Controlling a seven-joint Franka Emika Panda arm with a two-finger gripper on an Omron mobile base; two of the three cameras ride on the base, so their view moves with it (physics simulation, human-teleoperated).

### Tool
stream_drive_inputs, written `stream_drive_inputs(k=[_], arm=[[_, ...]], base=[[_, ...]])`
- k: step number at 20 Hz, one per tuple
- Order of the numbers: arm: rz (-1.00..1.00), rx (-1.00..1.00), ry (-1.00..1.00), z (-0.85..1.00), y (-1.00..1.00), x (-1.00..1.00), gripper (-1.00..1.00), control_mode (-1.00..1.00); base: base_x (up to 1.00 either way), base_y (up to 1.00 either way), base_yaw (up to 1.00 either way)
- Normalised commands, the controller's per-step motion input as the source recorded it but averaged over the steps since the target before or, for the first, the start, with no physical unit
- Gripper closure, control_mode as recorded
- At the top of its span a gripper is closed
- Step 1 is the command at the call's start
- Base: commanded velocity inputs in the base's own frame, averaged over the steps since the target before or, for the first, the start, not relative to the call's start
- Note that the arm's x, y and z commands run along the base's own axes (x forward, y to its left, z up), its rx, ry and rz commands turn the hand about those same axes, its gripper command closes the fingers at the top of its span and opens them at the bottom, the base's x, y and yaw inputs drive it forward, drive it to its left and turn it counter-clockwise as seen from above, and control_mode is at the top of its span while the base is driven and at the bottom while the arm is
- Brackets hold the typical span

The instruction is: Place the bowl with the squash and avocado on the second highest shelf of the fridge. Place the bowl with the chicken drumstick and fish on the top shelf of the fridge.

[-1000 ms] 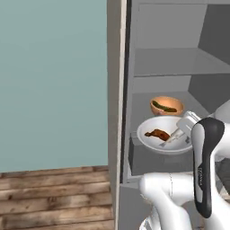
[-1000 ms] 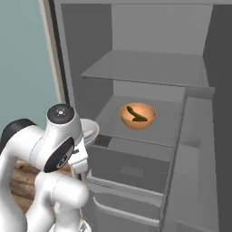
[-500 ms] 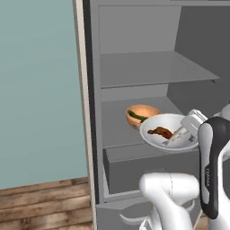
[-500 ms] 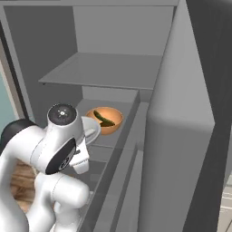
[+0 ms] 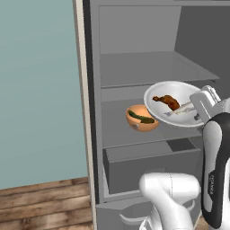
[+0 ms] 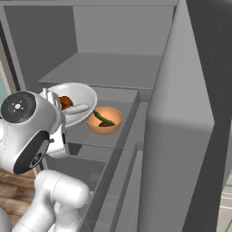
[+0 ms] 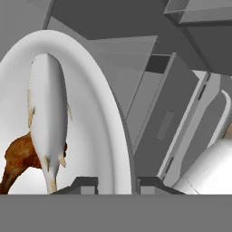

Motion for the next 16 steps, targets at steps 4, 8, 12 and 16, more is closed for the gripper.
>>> stream_drive_inputs(k=[4,8,12,16], arm=[[-0.21,0.00,0.00,1.00,0.37,0.79,1.00,-1.00],[-0.14,0.00,0.01,0.60,0.13,1.00,1.00,-1.00],[-0.04,0.00,0.00,0.02,0.00,1.00,1.00,-1.00],[-0.01,0.00,0.00,0.00,0.00,1.00,1.00,-1.00]], base=[[0.00,0.00,0.00],[0.00,0.00,0.00],[0.00,0.00,0.00],[0.00,0.00,0.00]])
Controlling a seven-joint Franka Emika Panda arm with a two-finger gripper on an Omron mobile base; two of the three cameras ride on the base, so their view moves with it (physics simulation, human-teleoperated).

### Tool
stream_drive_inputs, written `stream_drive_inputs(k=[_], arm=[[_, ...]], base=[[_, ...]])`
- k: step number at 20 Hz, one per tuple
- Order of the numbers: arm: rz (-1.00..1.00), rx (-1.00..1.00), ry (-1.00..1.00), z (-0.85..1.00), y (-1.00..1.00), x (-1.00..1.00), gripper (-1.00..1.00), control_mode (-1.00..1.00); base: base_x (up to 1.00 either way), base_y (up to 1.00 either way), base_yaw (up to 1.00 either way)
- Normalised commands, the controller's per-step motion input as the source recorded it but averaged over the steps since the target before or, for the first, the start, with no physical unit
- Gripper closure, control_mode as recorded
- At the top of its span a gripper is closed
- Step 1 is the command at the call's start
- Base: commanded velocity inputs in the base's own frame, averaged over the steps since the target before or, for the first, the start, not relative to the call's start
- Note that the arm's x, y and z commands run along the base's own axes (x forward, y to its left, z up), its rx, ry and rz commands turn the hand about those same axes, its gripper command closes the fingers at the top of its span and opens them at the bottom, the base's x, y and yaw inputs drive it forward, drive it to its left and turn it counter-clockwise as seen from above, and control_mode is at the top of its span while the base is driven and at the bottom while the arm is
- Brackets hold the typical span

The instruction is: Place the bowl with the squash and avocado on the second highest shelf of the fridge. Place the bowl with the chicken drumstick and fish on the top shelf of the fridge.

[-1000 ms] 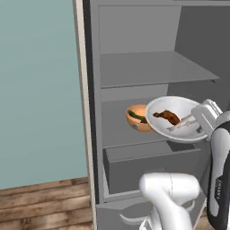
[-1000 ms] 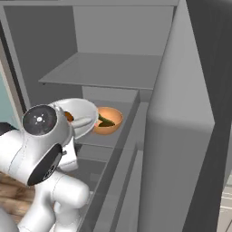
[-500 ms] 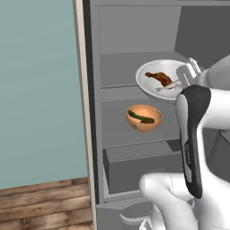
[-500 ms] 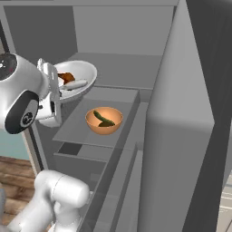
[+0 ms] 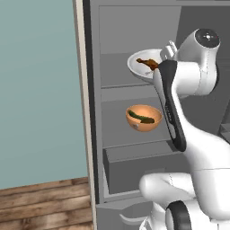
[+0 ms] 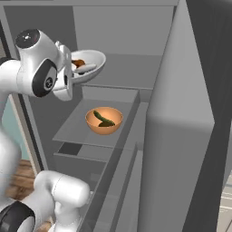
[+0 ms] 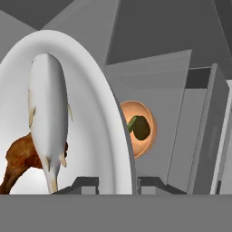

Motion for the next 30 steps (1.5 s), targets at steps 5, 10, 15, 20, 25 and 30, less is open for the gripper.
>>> stream_drive_inputs(k=[5,10,15,20,25,30], arm=[[0.00,0.01,0.00,0.00,0.00,1.00,1.00,-1.00],[0.00,0.01,0.00,0.00,-0.05,1.00,1.00,-1.00],[0.00,0.00,-0.02,-0.13,-0.09,1.00,-1.00,-1.00],[0.00,0.00,-0.08,-0.10,-0.16,0.90,-1.00,-1.00],[-0.01,0.03,-0.19,0.40,-0.06,0.03,-1.00,-1.00],[0.00,0.06,-0.31,1.00,-0.16,-1.00,-1.00,-1.00]], base=[[0.00,0.00,0.00],[0.00,0.00,0.00],[0.00,0.00,0.00],[0.00,0.00,0.00],[0.00,0.00,0.00],[0.00,0.00,0.00]])
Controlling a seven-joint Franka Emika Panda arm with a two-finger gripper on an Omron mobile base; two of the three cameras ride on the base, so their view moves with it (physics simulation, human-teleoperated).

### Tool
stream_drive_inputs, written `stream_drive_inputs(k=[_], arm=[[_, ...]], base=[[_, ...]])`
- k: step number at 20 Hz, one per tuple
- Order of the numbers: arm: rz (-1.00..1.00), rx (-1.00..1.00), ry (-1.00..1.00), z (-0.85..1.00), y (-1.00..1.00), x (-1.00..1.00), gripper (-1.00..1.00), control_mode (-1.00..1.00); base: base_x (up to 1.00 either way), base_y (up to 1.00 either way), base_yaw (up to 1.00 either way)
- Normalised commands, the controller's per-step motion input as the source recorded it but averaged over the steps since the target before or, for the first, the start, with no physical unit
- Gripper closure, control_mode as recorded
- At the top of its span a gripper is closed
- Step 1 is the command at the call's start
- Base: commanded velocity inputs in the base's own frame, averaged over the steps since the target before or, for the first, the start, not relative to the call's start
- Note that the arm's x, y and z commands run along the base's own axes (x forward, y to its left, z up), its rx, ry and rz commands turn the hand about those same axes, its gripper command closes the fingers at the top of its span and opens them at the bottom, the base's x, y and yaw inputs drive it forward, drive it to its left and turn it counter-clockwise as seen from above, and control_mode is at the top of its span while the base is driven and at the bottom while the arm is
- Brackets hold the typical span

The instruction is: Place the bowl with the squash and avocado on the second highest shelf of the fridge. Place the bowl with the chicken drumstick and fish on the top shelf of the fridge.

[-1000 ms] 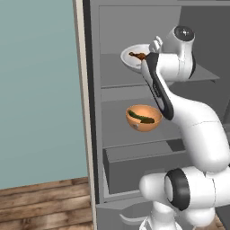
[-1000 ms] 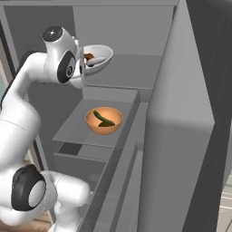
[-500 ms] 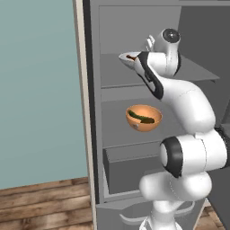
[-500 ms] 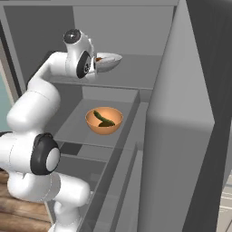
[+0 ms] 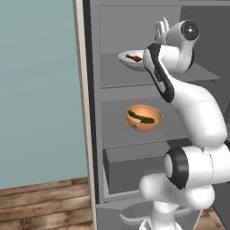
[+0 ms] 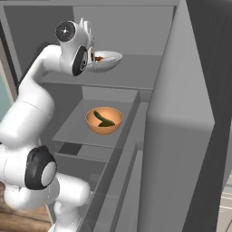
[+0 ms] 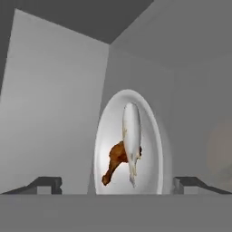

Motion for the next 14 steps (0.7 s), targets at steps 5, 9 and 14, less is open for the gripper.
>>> stream_drive_inputs(k=[5,9,14], arm=[[0.00,0.01,-0.35,0.32,-0.63,-1.00,-1.00,-1.00],[0.00,0.00,-0.22,0.00,-0.67,-1.00,-1.00,-1.00],[0.00,-0.15,-0.07,-0.12,-0.19,-1.00,-1.00,-1.00]], base=[[0.00,0.00,0.00],[0.00,0.00,0.00],[0.00,0.00,0.00]])
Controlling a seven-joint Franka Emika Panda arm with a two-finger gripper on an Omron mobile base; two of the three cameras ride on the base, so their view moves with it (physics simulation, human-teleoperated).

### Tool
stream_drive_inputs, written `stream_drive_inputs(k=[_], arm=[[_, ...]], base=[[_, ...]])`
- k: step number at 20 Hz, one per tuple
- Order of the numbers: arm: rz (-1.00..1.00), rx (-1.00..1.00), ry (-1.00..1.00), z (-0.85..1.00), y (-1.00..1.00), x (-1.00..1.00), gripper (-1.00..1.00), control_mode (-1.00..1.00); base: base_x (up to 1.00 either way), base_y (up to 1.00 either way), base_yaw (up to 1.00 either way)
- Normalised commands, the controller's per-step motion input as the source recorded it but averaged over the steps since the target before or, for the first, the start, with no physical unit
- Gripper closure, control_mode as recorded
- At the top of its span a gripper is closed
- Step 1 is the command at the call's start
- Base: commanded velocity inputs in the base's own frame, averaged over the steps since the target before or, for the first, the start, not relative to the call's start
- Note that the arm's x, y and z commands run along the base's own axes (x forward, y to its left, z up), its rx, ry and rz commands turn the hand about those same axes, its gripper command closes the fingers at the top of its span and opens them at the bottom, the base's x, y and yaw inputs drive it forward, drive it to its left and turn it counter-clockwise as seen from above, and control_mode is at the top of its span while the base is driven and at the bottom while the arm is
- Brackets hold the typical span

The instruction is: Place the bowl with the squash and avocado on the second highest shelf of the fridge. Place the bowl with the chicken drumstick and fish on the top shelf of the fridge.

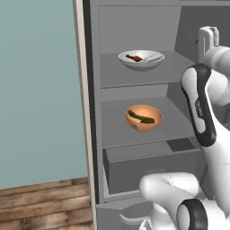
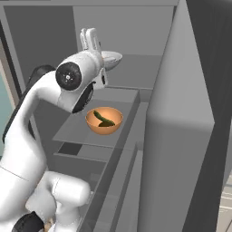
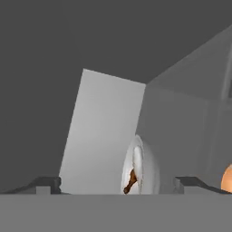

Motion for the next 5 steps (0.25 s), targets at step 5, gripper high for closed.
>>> stream_drive_inputs(k=[5], arm=[[0.01,-0.24,-0.09,-0.27,0.03,-1.00,-1.00,-1.00]], base=[[0.00,0.00,0.00]])
